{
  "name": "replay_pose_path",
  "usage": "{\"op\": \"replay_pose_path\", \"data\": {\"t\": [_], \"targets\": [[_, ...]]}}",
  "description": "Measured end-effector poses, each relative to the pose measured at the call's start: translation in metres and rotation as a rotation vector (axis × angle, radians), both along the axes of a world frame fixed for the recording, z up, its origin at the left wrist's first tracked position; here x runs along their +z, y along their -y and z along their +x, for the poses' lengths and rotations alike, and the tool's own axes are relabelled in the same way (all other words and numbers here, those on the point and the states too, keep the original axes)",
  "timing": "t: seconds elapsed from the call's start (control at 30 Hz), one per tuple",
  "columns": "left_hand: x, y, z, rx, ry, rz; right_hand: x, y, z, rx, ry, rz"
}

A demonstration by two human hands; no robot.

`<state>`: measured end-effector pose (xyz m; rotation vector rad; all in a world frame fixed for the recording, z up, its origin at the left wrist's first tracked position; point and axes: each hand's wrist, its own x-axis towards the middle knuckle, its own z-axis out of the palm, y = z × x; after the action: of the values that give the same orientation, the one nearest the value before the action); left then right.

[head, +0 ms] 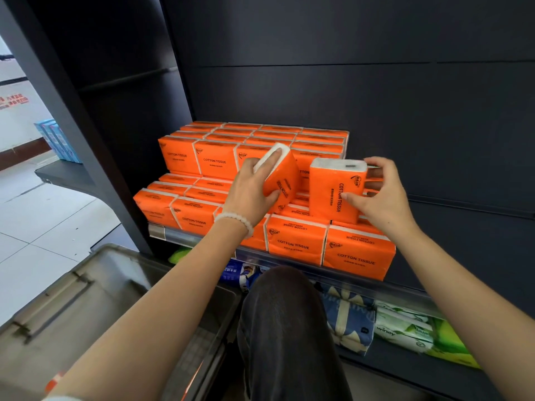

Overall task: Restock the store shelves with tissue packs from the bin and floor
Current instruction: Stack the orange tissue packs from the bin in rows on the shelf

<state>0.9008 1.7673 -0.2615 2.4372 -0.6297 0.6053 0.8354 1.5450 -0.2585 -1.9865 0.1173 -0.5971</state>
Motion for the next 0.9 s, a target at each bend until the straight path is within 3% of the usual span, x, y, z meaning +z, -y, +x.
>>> {"op": "replay_pose_path", "data": {"t": [0.2,0.33,0.4,0.5,0.6,0.73,0.9], "targets": [[0.007,0.008,0.002,0.0,-0.066,-0.013,-0.013,0.005,0.001,-0.003,-0.123,-0.008],[0.022,0.01,0.008,-0.021,-0.108,-0.347,-0.004,0.003,0.004,-0.048,-0.077,-0.014],[0.029,0.008,0.011,-0.018,-0.03,-0.42,0.005,0.002,0.004,-0.045,-0.017,-0.026],[0.036,0.001,0.014,-0.035,0.123,-0.344,0.015,0.001,0.007,-0.024,0.022,-0.128],[0.033,-0.006,0.017,-0.056,0.078,-0.25,0.014,-0.001,0.011,-0.012,0.024,-0.296],[0.012,-0.013,0.024,-0.032,0.013,0.126,0.006,-0.002,0.013,-0.013,-0.07,-0.498],[0.009,-0.007,0.031,-0.094,0.014,0.262,0.01,0.0,0.018,-0.08,-0.227,-0.687]]}}
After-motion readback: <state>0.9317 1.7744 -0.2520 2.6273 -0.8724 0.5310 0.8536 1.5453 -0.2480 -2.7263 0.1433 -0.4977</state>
